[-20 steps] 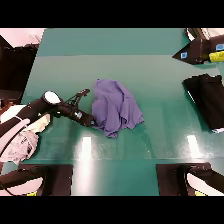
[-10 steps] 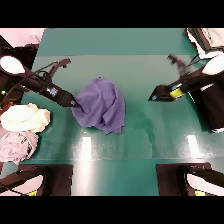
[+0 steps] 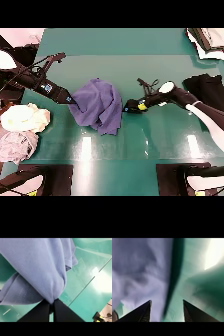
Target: Fold the shirts.
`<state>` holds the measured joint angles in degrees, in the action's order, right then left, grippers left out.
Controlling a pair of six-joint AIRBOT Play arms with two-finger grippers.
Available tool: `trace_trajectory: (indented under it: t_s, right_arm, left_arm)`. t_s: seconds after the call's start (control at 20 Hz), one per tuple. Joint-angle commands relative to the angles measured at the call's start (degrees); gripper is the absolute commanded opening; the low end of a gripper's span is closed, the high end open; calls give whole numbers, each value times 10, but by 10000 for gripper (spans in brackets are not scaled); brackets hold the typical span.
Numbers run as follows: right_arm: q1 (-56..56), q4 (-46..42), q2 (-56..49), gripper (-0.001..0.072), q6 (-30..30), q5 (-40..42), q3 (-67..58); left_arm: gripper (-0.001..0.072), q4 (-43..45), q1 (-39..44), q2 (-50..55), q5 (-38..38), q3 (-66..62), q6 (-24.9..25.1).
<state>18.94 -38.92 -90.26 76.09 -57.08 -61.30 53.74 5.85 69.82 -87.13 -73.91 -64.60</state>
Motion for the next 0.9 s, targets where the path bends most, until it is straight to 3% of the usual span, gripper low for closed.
trace_trajectory:
  t_s: [0.0, 0.05, 0.15, 0.3, 0.6, 0.85]
  right_arm:
    - [36, 17, -45, 416, -7, 34, -34]
    - [38, 12, -50, 355, -7, 35, -40]
    - [39, -9, -49, 19, -8, 36, -41]
    - [36, -81, -23, 14, -5, 19, -41]
    - [-77, -240, 151, 14, 35, -115, -41]
    - [-196, -260, 280, 14, 39, -159, -41]
  left_arm:
    - [26, 1, 0, -1, 1, -1, -1]
    - [27, 1, 0, -1, 1, -1, -1]
    - [27, 1, 0, -1, 1, -1, -1]
    - [26, 4, -1, -1, -5, -2, -1]
    - [26, 82, -1, -1, -32, -107, -14]
    - [26, 74, 0, -1, -17, -165, -32]
